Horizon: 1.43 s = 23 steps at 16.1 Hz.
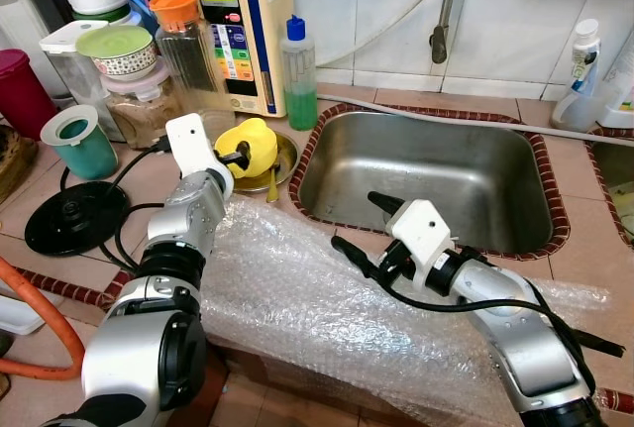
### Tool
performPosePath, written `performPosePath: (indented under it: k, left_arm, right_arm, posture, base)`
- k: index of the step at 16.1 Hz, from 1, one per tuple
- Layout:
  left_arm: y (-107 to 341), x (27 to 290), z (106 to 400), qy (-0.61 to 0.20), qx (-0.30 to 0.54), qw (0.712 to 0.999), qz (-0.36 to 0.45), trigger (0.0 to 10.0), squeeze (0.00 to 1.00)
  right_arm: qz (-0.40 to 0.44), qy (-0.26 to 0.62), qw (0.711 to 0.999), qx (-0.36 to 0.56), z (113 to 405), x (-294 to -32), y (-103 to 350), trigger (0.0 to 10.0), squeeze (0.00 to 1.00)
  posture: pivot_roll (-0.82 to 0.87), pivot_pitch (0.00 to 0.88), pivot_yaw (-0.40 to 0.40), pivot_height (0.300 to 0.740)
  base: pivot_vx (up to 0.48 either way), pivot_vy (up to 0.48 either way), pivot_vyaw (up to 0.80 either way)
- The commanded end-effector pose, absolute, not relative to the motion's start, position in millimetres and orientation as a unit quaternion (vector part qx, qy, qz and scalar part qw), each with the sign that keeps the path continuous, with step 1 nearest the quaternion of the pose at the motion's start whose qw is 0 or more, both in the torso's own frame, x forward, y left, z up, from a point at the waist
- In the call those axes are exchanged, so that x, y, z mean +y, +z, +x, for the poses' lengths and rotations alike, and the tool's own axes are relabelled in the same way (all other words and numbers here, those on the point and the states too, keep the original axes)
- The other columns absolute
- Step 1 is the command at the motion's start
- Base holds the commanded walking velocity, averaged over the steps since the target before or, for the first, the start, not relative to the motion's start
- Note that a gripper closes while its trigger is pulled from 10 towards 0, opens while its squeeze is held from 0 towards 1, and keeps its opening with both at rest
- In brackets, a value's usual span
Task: Kitchen organization
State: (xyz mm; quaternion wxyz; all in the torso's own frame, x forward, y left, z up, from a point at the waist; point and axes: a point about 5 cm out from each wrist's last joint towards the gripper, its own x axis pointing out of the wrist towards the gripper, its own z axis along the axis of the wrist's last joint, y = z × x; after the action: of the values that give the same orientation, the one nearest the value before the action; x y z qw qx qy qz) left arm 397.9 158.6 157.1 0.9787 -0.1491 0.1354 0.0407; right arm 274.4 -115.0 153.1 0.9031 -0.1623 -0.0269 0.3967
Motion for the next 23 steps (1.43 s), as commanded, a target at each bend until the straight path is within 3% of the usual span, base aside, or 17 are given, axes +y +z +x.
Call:
performPosePath:
  k: [1, 2, 3, 4, 5, 6, 7, 8, 9, 23]
  left_arm:
    - [161.9, 161.1, 400.3, 0.039, 0.141, 0.978, -0.149, 10.0, 0.0]
    - [161.3, 160.6, 400.2, 0.035, 0.144, 0.977, -0.152, 10.0, 0.0]
    - [160.9, 160.6, 400.2, 0.034, 0.146, 0.977, -0.149, 8.4, 0.0]
    - [159.9, 160.2, 400.1, 0.034, 0.15, 0.977, -0.146, 8.0, 0.0]
    - [159.0, 159.2, 400.0, 0.03, 0.155, 0.976, -0.146, 4.7, 0.0]
    - [158.9, 159.2, 400.0, 0.03, 0.156, 0.977, -0.146, 4.7, 0.0]
    - [158.2, 159.1, 399.8, 0.029, 0.159, 0.976, -0.146, 2.2, 0.0]
    - [157.3, 159.0, 399.6, 0.028, 0.162, 0.976, -0.144, 0.6, 0.0]
    - [156.6, 159.3, 399.4, 0.028, 0.164, 0.976, -0.144, 0.0, 0.0]
    - [153.1, 162.0, 398.4, 0.023, 0.179, 0.973, -0.143, 0.0, 0.0]
  right_arm:
    - [-0.152, 0.415, 0.896, -0.045, 269.9, -108.7, 163.5, 10.0, 0.0]
    - [-0.15, 0.415, 0.896, -0.047, 269.6, -108.6, 165.1, 10.0, 0.0]
    - [-0.153, 0.412, 0.897, -0.051, 270.1, -108.6, 166.3, 10.0, 0.0]
    - [-0.155, 0.404, 0.9, -0.059, 272.0, -108.9, 169.3, 10.0, 0.0]
    - [-0.17, 0.386, 0.904, -0.07, 276.0, -110.5, 172.0, 10.0, 0.0]
    - [-0.173, 0.382, 0.905, -0.072, 276.8, -110.7, 172.5, 10.0, 0.0]
    - [-0.175, 0.378, 0.906, -0.075, 277.3, -110.6, 173.6, 10.0, 0.0]
    - [-0.187, 0.369, 0.907, -0.084, 278.3, -111.0, 176.5, 10.0, 0.0]
    - [-0.201, 0.356, 0.908, -0.095, 280.0, -112.0, 178.9, 10.0, 0.0]
    - [-0.18, 0.404, 0.894, -0.068, 283.0, -112.8, 179.7, 10.0, 0.0]
  posture:
    - [-0.03, 0.0, 0.119, 0.74]
    - [-0.03, 0.0, 0.118, 0.74]
    - [-0.03, 0.0, 0.119, 0.74]
    - [-0.03, 0.0, 0.119, 0.74]
    - [-0.03, 0.0, 0.118, 0.74]
    - [-0.03, 0.0, 0.118, 0.74]
    - [-0.03, 0.0, 0.119, 0.74]
    - [-0.02, 0.0, 0.118, 0.74]
    - [-0.03, 0.0, 0.119, 0.74]
    - [-0.02, 0.0, 0.121, 0.74]
  base:
    - [0.0, 0.0, 0.0]
    - [0.0, 0.0, 0.0]
    - [0.0, 0.0, 0.0]
    - [0.0, 0.0, 0.0]
    - [0.0, 0.0, 0.0]
    - [0.0, 0.0, 0.0]
    - [0.0, 0.0, 0.0]
    - [0.0, 0.0, 0.0]
    - [0.0, 0.0, 0.0]
    - [0.0, 0.0, 0.0]
